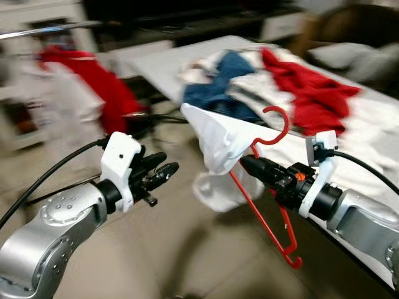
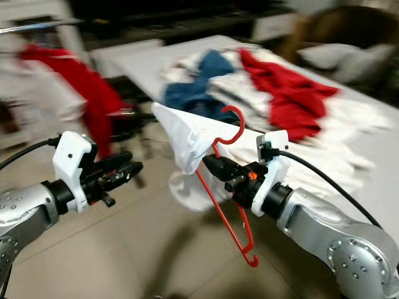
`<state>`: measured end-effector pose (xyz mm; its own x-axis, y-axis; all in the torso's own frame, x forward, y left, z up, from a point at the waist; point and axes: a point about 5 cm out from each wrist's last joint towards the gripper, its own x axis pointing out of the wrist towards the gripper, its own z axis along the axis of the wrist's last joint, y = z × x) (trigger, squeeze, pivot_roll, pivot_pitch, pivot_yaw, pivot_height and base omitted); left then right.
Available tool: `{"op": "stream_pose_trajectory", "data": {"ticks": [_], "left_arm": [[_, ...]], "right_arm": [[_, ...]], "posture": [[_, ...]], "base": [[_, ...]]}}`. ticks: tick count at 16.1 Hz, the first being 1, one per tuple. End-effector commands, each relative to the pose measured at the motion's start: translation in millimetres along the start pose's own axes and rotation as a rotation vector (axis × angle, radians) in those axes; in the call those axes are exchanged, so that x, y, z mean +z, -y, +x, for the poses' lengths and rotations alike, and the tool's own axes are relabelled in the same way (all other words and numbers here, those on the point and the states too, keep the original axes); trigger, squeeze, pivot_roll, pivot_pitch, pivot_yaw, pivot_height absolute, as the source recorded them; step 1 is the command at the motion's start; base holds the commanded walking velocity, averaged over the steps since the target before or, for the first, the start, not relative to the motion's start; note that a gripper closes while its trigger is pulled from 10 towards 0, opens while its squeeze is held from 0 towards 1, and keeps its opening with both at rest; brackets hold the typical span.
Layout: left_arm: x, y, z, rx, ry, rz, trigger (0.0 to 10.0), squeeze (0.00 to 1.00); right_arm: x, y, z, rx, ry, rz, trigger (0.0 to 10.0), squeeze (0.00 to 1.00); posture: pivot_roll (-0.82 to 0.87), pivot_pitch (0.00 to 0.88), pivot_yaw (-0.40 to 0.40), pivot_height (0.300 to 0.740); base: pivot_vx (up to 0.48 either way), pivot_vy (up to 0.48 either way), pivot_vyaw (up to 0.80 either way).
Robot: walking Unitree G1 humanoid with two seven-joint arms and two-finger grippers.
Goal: Hang hanger
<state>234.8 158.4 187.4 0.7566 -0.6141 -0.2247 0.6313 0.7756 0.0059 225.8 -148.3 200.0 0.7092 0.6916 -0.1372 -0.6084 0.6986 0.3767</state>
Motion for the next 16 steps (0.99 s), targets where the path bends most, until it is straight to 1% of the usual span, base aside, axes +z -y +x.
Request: {"op": "stream_pose_trajectory", "data": {"ticks": [1,3,6,10,12,13,16], "left_arm": [[4,-1.5,-0.4,0.007,0.013,0.020,10.0,0.00],[4,2.6,1.6,0.002,0.020,0.016,10.0,0.00],[0,3.8,0.2,0.003,0.015,0.014,10.0,0.00],[1,1.0,-0.9,0.030,0.023,0.020,10.0,0.00],[1,-1.1,-1.6,0.041,0.023,0.026,10.0,0.00],[1,-2.7,-1.1,0.047,0.022,0.032,10.0,0.00],[0,-2.9,7.7,0.052,0.016,0.067,10.0,0.00]], "right_arm": [[2,-1.5,3.7,0.014,0.016,-0.011,10.0,0.00],[3,1.0,7.0,0.015,0.017,-0.024,10.0,0.00],[5,4.2,10.0,0.013,0.027,-0.040,10.0,0.00],[8,7.1,15.7,0.017,0.037,-0.053,10.0,0.00],[8,10.8,18.1,0.009,0.038,-0.057,10.0,0.00],[9,16.3,20.9,-0.016,0.044,-0.065,10.0,0.00],[15,23.3,29.6,-0.061,0.100,-0.056,10.0,0.00]], "posture": [[0.09,0.000,0.019,0.740],[0.09,0.000,0.009,0.740],[0.09,0.000,-0.003,0.740],[0.10,0.000,-0.017,0.740],[0.10,0.000,-0.019,0.740],[0.09,0.000,-0.015,0.740],[0.09,0.000,-0.006,0.740]], "base": [[0.000,0.000,0.80],[0.000,0.000,0.80],[0.000,0.000,0.80],[0.000,0.000,0.80],[0.000,0.000,0.80],[0.000,0.000,0.80],[0.000,0.000,0.80]]}}
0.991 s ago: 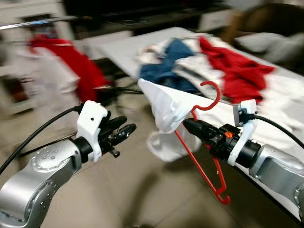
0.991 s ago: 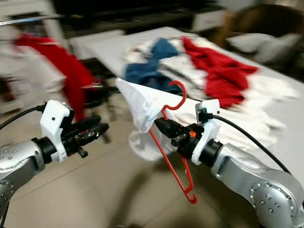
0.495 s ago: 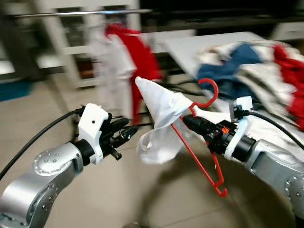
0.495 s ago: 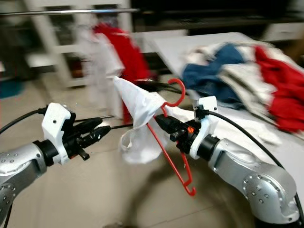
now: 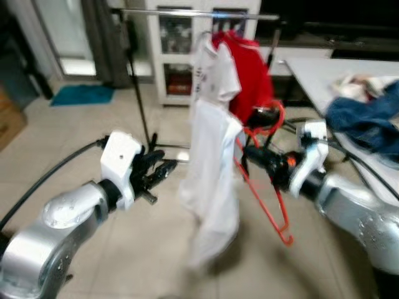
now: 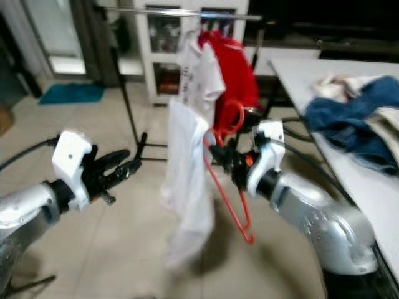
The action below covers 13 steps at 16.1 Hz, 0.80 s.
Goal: Hang hanger
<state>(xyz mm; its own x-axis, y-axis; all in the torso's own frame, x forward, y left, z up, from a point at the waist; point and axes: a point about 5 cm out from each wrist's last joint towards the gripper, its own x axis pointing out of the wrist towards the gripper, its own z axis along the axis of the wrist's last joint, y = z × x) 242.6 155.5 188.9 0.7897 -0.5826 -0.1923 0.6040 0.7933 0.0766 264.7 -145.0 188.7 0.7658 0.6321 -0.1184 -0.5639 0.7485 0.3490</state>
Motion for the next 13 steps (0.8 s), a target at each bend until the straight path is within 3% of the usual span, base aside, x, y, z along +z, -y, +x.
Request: {"op": "stream_pose_trajectory", "data": {"ticks": [1,5,7,9,13], "left_arm": [[-2,0.9,2.0,0.005,-0.010,0.012,10.0,0.00],[8,-6.2,-0.1,0.014,0.051,0.042,10.0,0.00],[15,-10.1,-1.9,0.004,0.085,0.049,10.0,0.00],[28,-23.5,-7.0,-0.004,0.127,0.087,10.0,0.00],[29,-33.6,-4.7,0.021,0.101,0.090,10.0,0.00]], "right_arm": [[12,-1.0,0.2,0.001,0.063,-0.025,10.0,0.00],[10,-0.4,4.8,0.010,0.089,-0.015,10.0,0.00],[11,-0.4,6.8,0.017,0.106,-0.004,10.0,0.00],[16,0.7,11.8,0.034,0.145,-0.007,10.0,0.00],[19,3.1,16.4,0.023,0.161,-0.008,10.0,0.00]], "posture": [[0.08,0.000,-0.009,0.740],[0.09,0.000,-0.014,0.740],[0.09,0.000,-0.014,0.740],[0.10,0.000,-0.018,0.740],[0.10,0.000,-0.016,0.740]], "base": [[0.000,0.000,0.80],[0.000,0.000,0.80],[0.000,0.000,0.00],[0.000,0.000,0.00],[0.000,0.000,0.00]]}}
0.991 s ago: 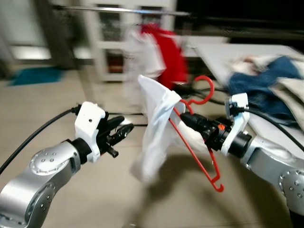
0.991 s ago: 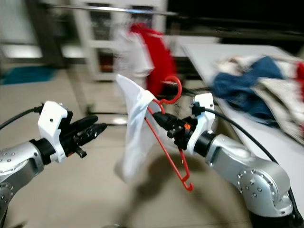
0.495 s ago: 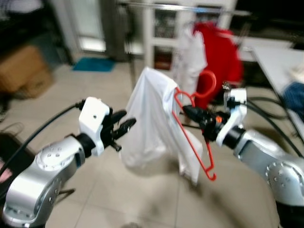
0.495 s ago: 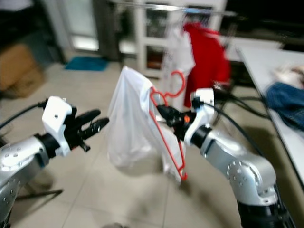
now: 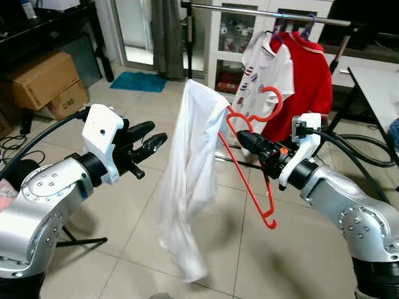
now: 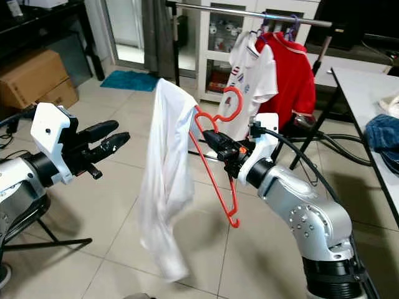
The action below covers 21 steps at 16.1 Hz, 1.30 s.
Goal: Hang hanger
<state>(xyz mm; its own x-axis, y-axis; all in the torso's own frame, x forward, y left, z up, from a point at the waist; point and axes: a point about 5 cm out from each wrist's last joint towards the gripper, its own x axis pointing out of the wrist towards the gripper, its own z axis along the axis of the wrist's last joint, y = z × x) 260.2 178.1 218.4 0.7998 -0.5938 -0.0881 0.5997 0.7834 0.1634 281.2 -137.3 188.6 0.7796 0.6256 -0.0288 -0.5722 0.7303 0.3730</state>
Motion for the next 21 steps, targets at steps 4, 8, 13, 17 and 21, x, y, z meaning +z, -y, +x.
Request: {"op": "stream_pose_trajectory", "data": {"ticks": [4,8,13,17,21], "left_arm": [[-13,0.1,6.0,0.034,-0.064,-0.038,10.0,0.00],[-34,10.2,23.1,0.026,-0.097,-0.050,10.0,1.00],[-18,12.5,54.7,0.027,0.035,-0.014,10.0,1.00],[-36,10.5,72.8,0.009,-0.010,-0.019,10.0,0.00],[-50,20.3,93.8,-0.090,-0.016,-0.081,7.1,0.00]], "right_arm": [[18,-0.9,2.1,0.007,0.082,-0.022,10.0,0.00],[24,-5.4,5.4,0.026,0.077,-0.007,10.0,0.00],[21,-12.0,12.3,0.045,0.054,-0.019,10.0,0.00],[23,-18.6,17.2,0.069,0.083,0.011,10.0,0.00],[27,-29.0,20.1,0.121,0.112,0.026,10.0,0.00]], "posture": [[0.09,0.000,-0.020,0.740],[0.08,0.000,-0.034,0.740],[0.07,0.000,-0.046,0.740],[0.07,0.000,-0.035,0.740],[0.05,0.000,-0.015,0.740]], "base": [[0.000,0.000,0.00],[0.000,0.000,0.00],[0.000,0.000,0.00],[0.000,0.000,0.00],[0.000,0.000,0.00]]}}
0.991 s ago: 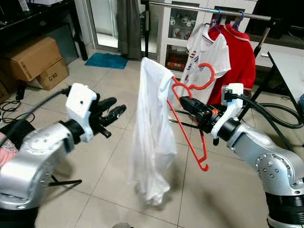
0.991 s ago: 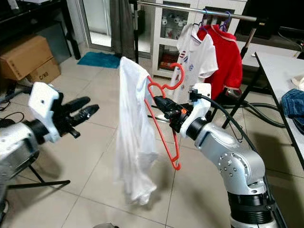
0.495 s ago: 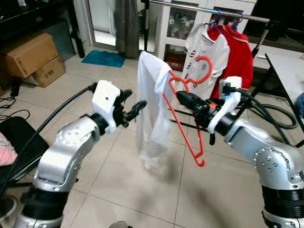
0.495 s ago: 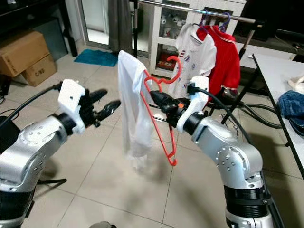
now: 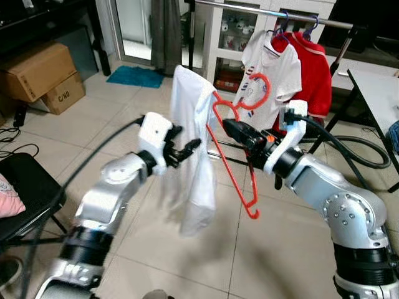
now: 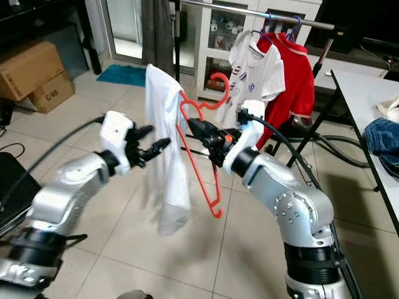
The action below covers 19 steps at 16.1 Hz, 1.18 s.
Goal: Hang hanger
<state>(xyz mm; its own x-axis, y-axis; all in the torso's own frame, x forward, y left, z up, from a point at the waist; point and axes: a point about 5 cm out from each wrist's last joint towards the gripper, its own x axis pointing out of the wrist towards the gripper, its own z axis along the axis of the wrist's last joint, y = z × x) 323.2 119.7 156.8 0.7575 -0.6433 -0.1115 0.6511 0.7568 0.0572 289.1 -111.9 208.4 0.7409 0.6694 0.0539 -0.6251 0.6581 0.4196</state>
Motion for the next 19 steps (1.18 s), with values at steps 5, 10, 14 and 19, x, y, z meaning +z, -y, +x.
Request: {"op": "stream_pose_trajectory", "data": {"ticks": [5,10,14,19], "left_arm": [[-3,-0.7,17.6,-0.023,-0.030,0.057,2.7,0.00],[-7,-4.5,24.1,0.001,-0.024,0.055,0.0,0.00],[-12,-6.4,28.2,0.005,-0.019,0.042,0.0,0.00],[-11,-8.9,31.5,0.004,-0.016,0.051,0.0,0.00]], "right_arm": [[13,-15.1,0.8,0.068,0.065,-0.018,10.0,0.00],[13,-17.0,1.0,0.081,0.070,-0.004,10.0,0.00],[15,-17.9,0.7,0.094,0.072,0.007,10.0,0.00],[17,-18.1,0.0,0.100,0.074,0.017,10.0,0.00]], "posture": [[0.04,0.000,0.003,0.740],[0.04,0.000,-0.004,0.740],[0.04,0.000,-0.015,0.740],[0.03,0.000,-0.018,0.740]], "base": [[0.000,0.000,0.00],[0.000,0.000,0.00],[0.000,0.000,0.00],[0.000,0.000,0.00]]}}
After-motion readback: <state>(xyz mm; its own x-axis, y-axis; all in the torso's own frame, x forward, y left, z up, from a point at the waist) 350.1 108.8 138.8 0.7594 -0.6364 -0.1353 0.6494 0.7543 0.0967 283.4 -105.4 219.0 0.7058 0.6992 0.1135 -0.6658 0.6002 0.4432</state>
